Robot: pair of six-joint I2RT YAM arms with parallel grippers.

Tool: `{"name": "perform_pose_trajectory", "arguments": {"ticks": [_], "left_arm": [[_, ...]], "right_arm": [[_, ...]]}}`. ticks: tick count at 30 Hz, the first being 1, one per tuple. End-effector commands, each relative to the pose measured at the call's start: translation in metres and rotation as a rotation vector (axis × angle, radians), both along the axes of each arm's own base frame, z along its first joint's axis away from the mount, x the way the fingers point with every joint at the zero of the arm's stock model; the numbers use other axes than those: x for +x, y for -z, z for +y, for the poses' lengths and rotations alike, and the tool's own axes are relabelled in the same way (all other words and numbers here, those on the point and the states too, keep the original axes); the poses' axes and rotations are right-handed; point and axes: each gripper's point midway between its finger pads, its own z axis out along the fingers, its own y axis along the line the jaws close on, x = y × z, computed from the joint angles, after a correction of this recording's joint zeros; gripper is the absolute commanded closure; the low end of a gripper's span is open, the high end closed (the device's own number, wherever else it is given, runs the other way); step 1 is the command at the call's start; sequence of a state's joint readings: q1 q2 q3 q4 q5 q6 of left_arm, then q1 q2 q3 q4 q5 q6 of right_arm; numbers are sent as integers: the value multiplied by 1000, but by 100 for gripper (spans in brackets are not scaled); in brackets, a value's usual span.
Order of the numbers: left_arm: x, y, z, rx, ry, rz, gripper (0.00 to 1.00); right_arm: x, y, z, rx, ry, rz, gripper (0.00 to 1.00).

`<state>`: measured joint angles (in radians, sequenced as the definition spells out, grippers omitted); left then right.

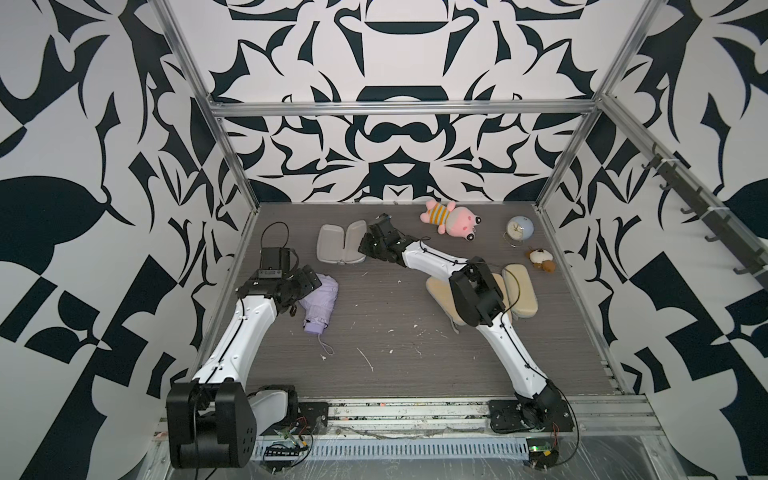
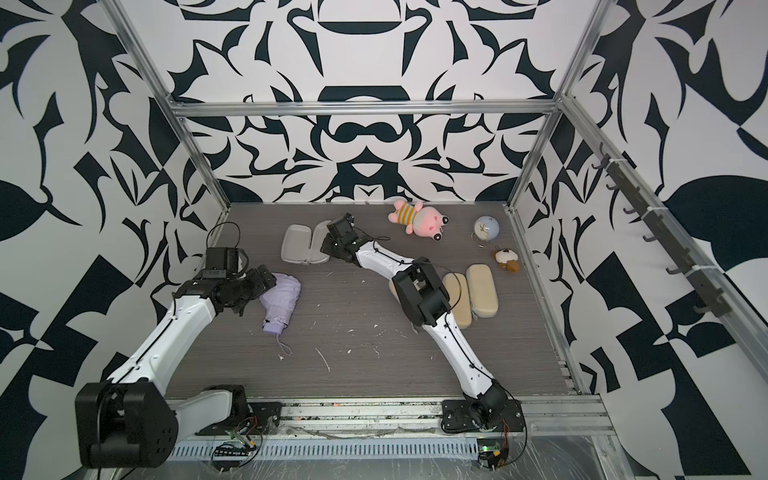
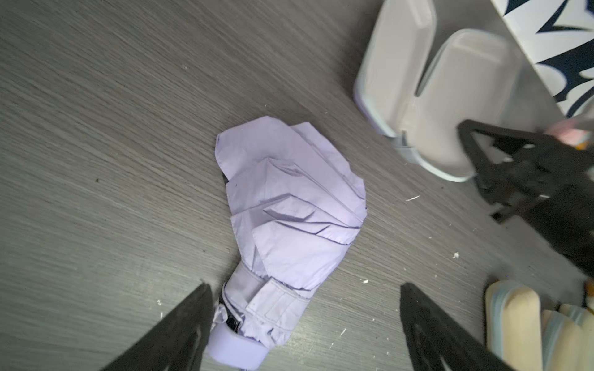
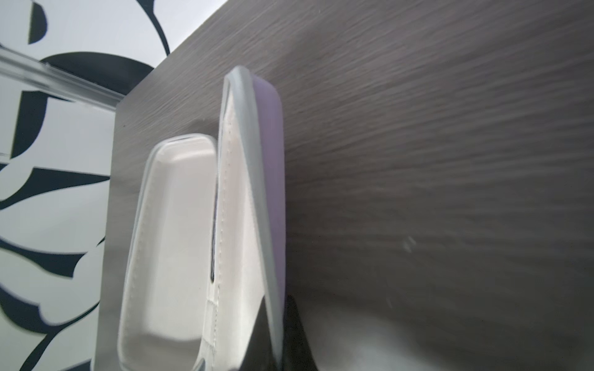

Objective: Put umbrellas into zippered umbrella sleeves
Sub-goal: Pick up the umbrella sleeve at the center of the board, then move the umbrella to the center of the board, then place the umbrella sleeve at the center of the board, then pick up the umbrella from the center of the board.

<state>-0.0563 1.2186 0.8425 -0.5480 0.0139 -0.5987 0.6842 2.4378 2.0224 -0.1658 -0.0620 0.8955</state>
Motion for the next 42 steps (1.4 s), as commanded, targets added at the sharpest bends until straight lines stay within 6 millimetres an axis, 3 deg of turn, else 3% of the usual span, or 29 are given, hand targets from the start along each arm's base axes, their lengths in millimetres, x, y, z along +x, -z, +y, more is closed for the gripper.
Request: {"name": "perform_pose_trajectory", "arguments": {"ticks": [1,5,9,17,19,24,27,30,31,33,34,37,40,42], "left_arm": [[1,22,-7,68,64,71,0],[5,41,-8,167,136,166,0],[6,61,-5,209,178,230,0],[2,92,-34,87,256,314,3],[-6,99,-45,10,237,347,7],[-30,96,-105,-159,252,328,9],[-42,91,-132,-230,216,304,9],[-49,76,-149,-278,213,265,8],[-51,70,-150,-290,215,255,8],[-56,55,-141,-277,203,229,7],[-58,48,-135,-257,203,215,7],[-60,25,-105,-171,186,167,7],[-50,17,-77,-110,142,115,10],[-36,15,-68,-135,109,65,13]], "right_arm": [[-10,-86,-23,39,-53,-110,100],[-51,-89,-58,-26,-96,-66,100],[-93,-85,-81,-50,-144,-19,100],[-168,-46,-118,-77,-212,120,100],[-180,-30,-137,-146,-188,141,100],[-193,1,-171,-281,-156,142,98],[-193,13,-185,-373,-146,155,80],[-189,6,-202,-474,-107,146,62],[-188,0,-207,-492,-92,139,56],[-185,-18,-219,-542,-55,114,21],[-185,-28,-223,-562,-44,105,14],[-188,-60,-231,-603,18,72,14],[-202,-75,-197,-530,37,47,24],[-212,-77,-158,-456,28,34,30]]}}
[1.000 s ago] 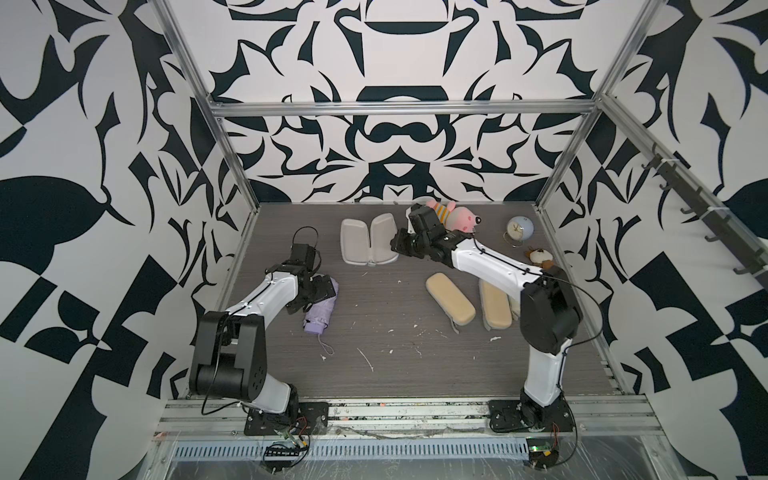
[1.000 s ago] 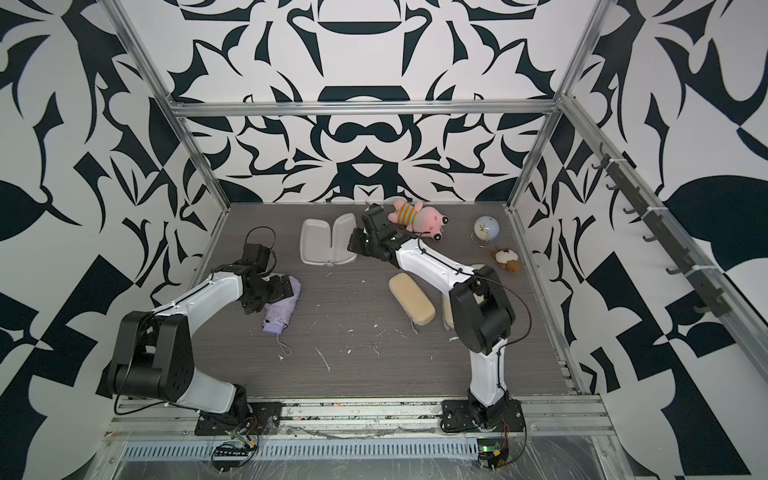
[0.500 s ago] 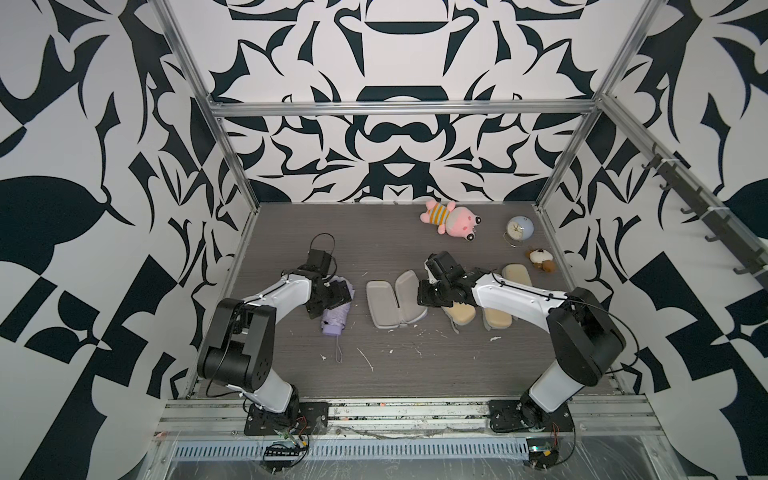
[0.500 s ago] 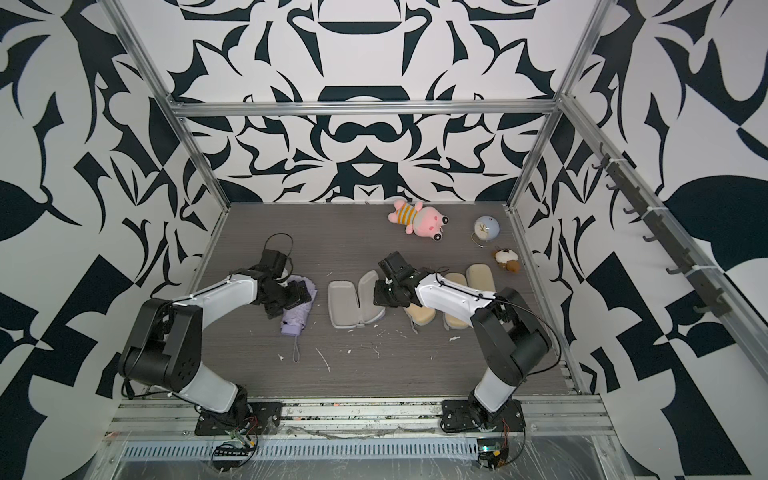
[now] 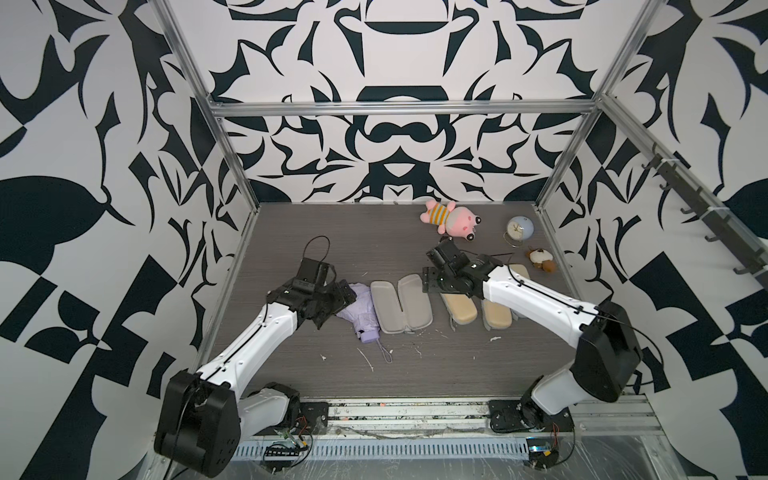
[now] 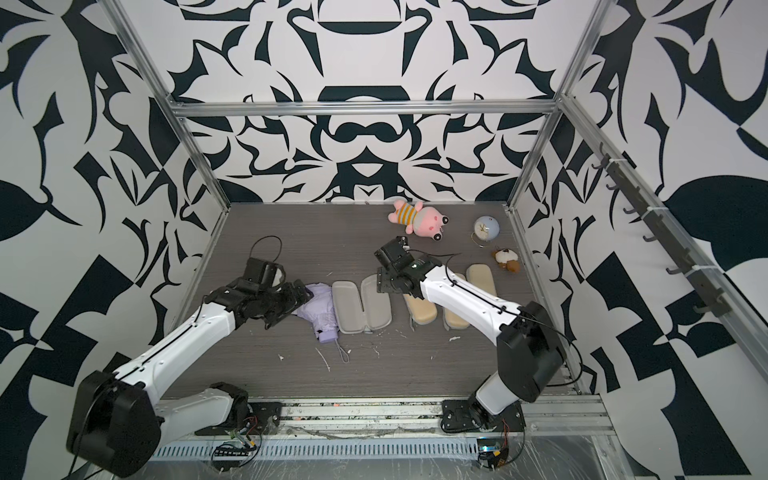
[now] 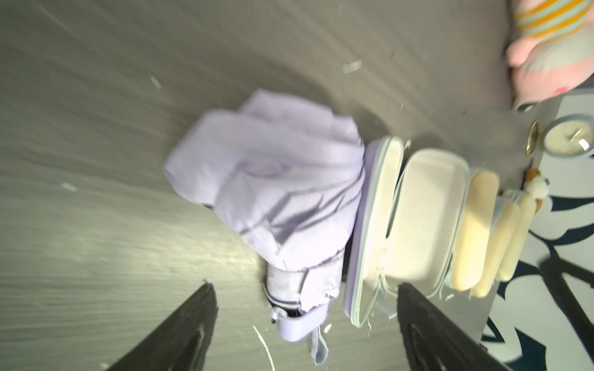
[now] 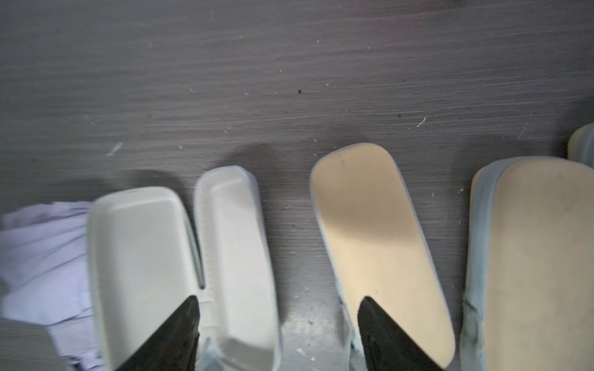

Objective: Put umbrellas into zippered umbrella sleeves
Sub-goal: Pick up the umbrella from the center of the board.

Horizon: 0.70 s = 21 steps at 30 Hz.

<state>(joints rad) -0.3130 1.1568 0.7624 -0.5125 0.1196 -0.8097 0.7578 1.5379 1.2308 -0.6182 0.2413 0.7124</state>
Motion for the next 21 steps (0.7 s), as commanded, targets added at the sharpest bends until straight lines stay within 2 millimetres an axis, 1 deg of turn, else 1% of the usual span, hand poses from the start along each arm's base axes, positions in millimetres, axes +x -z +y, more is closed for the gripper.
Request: {"name": "perform_pose_trajectory", "arguments": {"ticks": [1,3,5,6,8,9,12,14,18,19,21], "left_arm": [[7,8,23,49,-39,-6,14],[20,6,22,33,-50,-44,14],[28,8,19,25,-48,-60,14],[30,12,20,28,-53,-58,18],[32,22,23,37,-74,-46,24],[32,28,23,32,-86,-41,28],[27,43,25,-1,-127,-23,43],[23,51,25,-27,-146,-11,49],[21,61,24,-74,-162,-9,55],[18,72,24,-75,-166,22,56],[17,77,24,-85,-167,36,58]], "right_arm": [[-20,-9,49,59,20,-22,31],[-20,-6,86,54,-28,-35,34],[-20,-3,118,61,-71,-25,40],[-19,-1,134,60,-93,-28,43],[-15,7,155,49,-118,-22,48],[-13,12,162,39,-123,-16,50],[-7,26,176,35,-126,-1,53],[-5,33,184,36,-133,14,53],[-4,52,196,19,-156,55,49],[-4,55,198,22,-160,62,48],[-5,63,200,14,-162,77,44]]}}
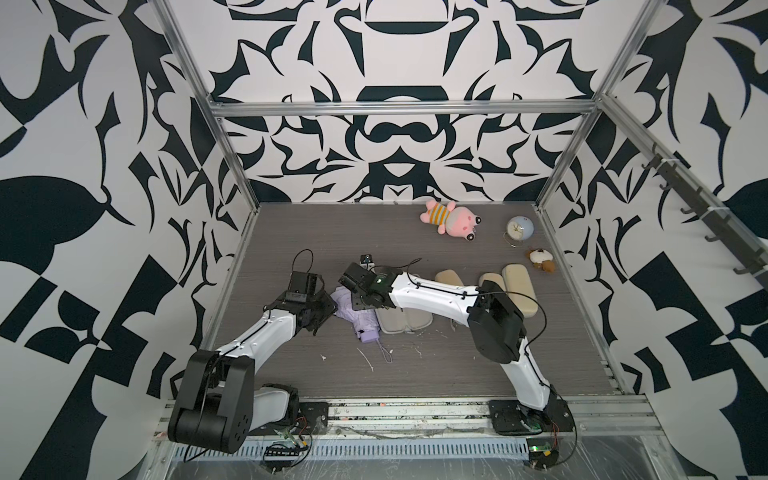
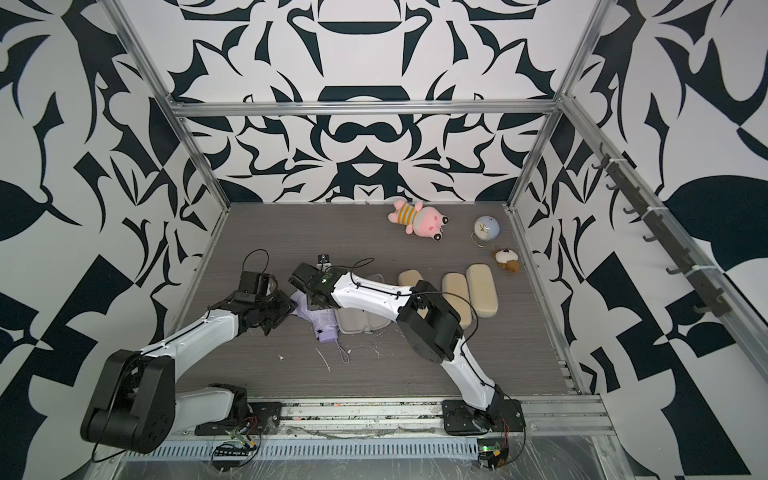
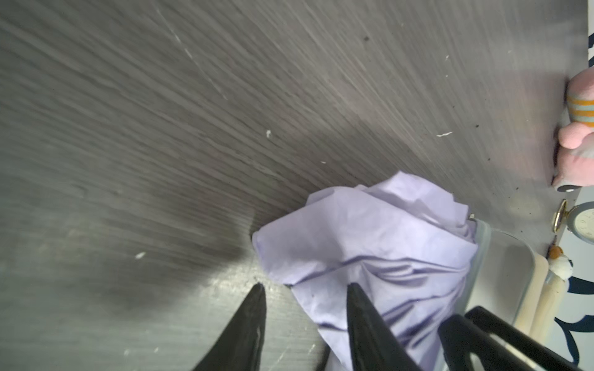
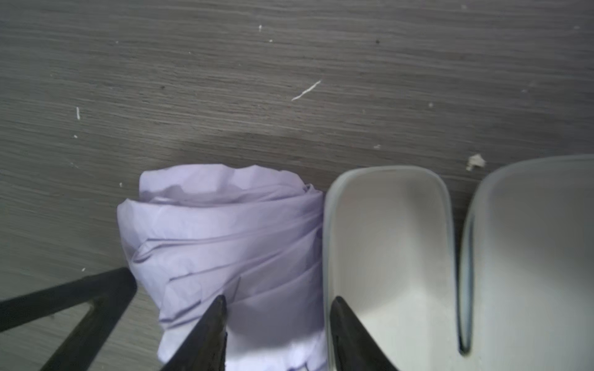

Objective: Put umbrellas into zippered umbrella sleeves
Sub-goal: Pick up the umbrella from the center of the board.

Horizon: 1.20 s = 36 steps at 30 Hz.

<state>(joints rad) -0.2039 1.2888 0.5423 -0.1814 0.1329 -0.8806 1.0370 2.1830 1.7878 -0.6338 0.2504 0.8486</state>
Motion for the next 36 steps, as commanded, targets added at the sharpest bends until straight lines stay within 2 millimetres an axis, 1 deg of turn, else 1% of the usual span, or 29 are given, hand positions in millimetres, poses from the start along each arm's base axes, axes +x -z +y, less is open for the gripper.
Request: {"name": "perform_pose_trajectory", "arguments": {"ticks": [1,5,7,8,10,12,14,15,16,17,20,22,24,32,36], "left_arm": [[6,5,-5,-50,-6,-9,59],[4,9,-9,-72,1,-2,63],[2,12,-11,-86,2,6,66],[1,14,-11,-91,3,12,67],[-2,16,-11,-94,0,23,68],[-6,17,-10,-89,-6,31,68],[-10,19,-7,-80,-14,39,69],[-11,19,-5,-76,-19,36,69],[-12,19,-5,-75,-19,36,69],[-13,19,-4,-74,-20,35,69],[-15,21,-4,-75,-19,41,69],[-17,24,-4,-73,-20,49,69],[-17,24,-4,-75,-18,49,69],[-17,23,-5,-78,-11,45,70],[-15,24,-6,-80,-8,43,71]], "right_arm": [[2,-16,9,31,-3,1,43],[1,-8,8,13,-2,25,35],[0,-7,8,2,-6,32,33],[2,-10,2,-32,0,17,33],[5,-20,-5,-70,2,-16,33],[6,-41,-7,-93,-26,-60,33],[3,-61,-2,-120,-74,-112,32],[-1,-65,3,-121,-99,-112,32],[-4,-65,7,-114,-115,-97,33],[-8,-61,11,-98,-124,-68,35],[-9,-51,20,-63,-123,-48,40],[-8,-46,27,-39,-125,-30,41],[-7,-37,29,-44,-122,-10,41],[-5,-17,19,-109,-93,5,31],[-3,-13,15,-114,-80,11,25]]}}
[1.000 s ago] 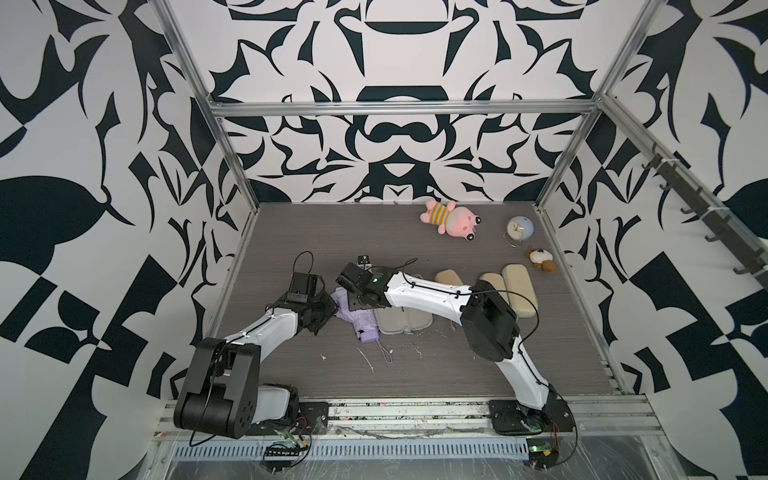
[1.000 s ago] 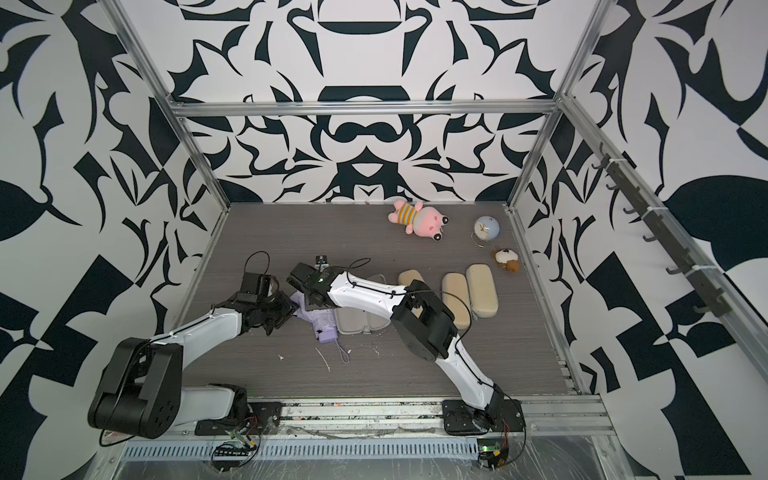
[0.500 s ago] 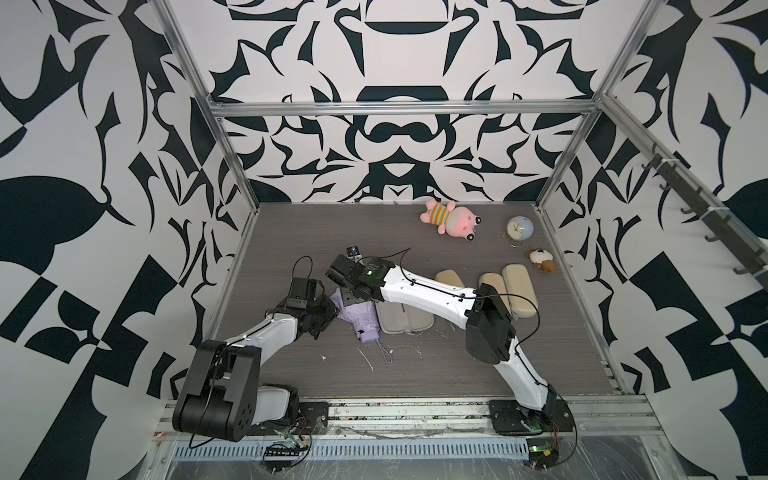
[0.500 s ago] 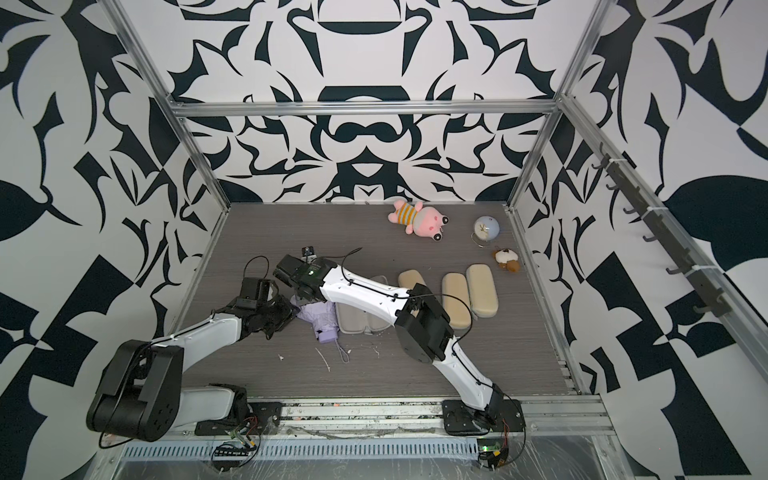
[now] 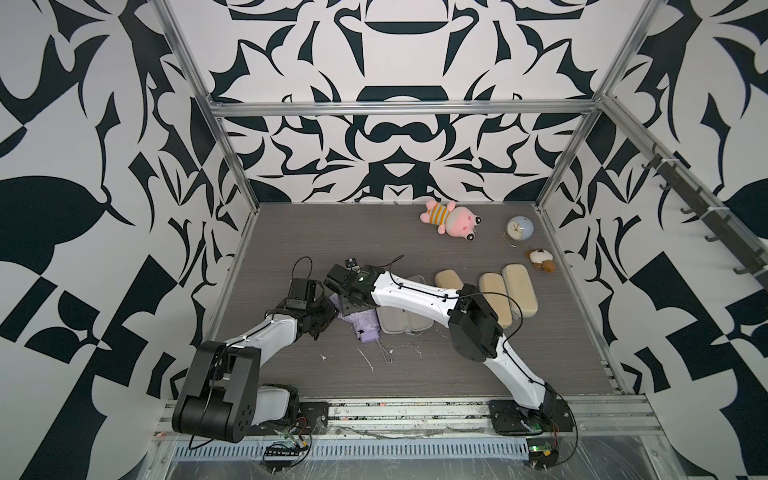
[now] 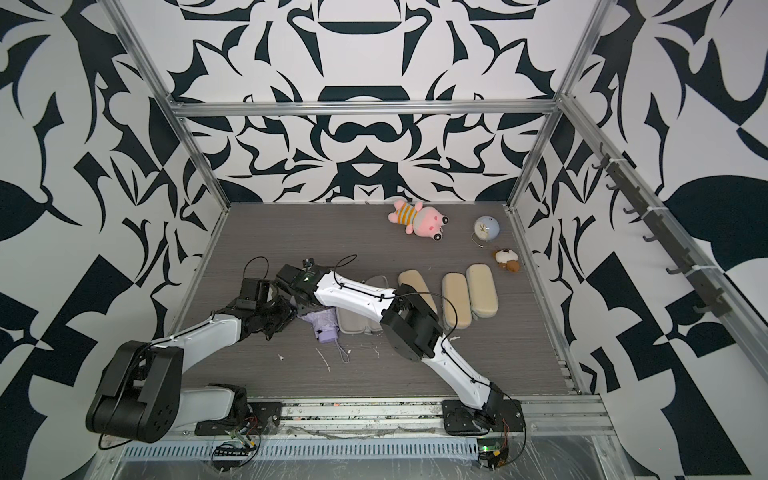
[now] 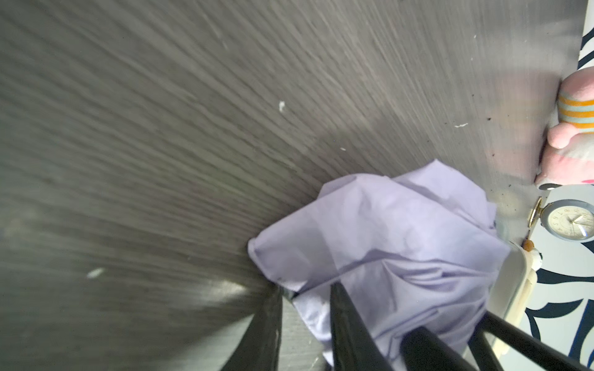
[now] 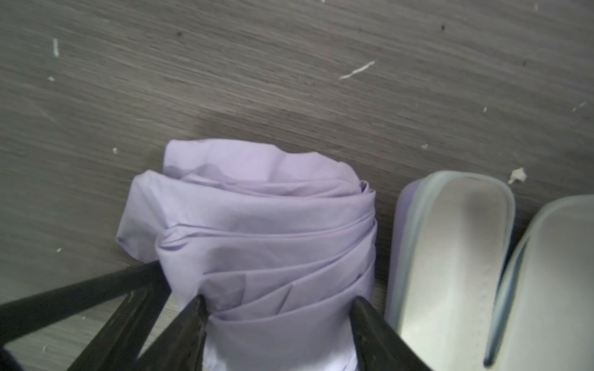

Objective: Put umbrellas into zippered umbrella sleeves
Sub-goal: Pick up the umbrella from the center of the board.

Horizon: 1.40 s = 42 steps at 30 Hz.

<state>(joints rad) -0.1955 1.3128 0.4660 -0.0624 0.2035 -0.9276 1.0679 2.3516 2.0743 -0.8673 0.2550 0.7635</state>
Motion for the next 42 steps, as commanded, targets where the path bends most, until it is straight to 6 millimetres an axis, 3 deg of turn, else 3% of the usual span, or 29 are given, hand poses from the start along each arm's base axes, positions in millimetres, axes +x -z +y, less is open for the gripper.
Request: {"name": "perform_pose_trajectory", "arguments": {"ticks": [1,7,12,14,17,20,22,24,25,29,33,37,42], "left_arm": [[-10,9,2,2,4,35,71],[-10,13,1,-11,0,35,74],[-14,19,0,-42,-10,45,78],[-16,18,0,-45,-11,45,79],[-19,13,4,-39,-23,38,80],[-18,-2,12,-39,-43,0,80],[-18,-11,19,-42,-57,-12,80],[-18,-23,27,-47,-74,-31,79],[-18,-30,30,-46,-78,-43,79],[-18,-59,39,-34,-85,-103,75],[-15,-80,34,-60,-63,-148,69],[-8,-91,20,-95,-1,-186,60],[4,-97,-18,-101,133,-240,47]], "right_arm": [[6,-21,-3,24,25,-25,23],[5,2,-1,-9,11,39,1],[-7,32,0,-30,6,123,1],[-7,34,1,-29,7,127,2],[-8,58,-3,-61,21,160,14],[-10,65,-7,-66,27,188,36],[-6,59,-7,-59,33,174,52],[1,45,-5,-33,39,149,75],[5,38,-3,-15,45,131,80],[27,-39,18,200,46,-24,88],[44,-121,17,364,65,-127,90],[55,-172,-17,396,130,-238,92],[58,-209,-103,389,317,-491,99]]}}
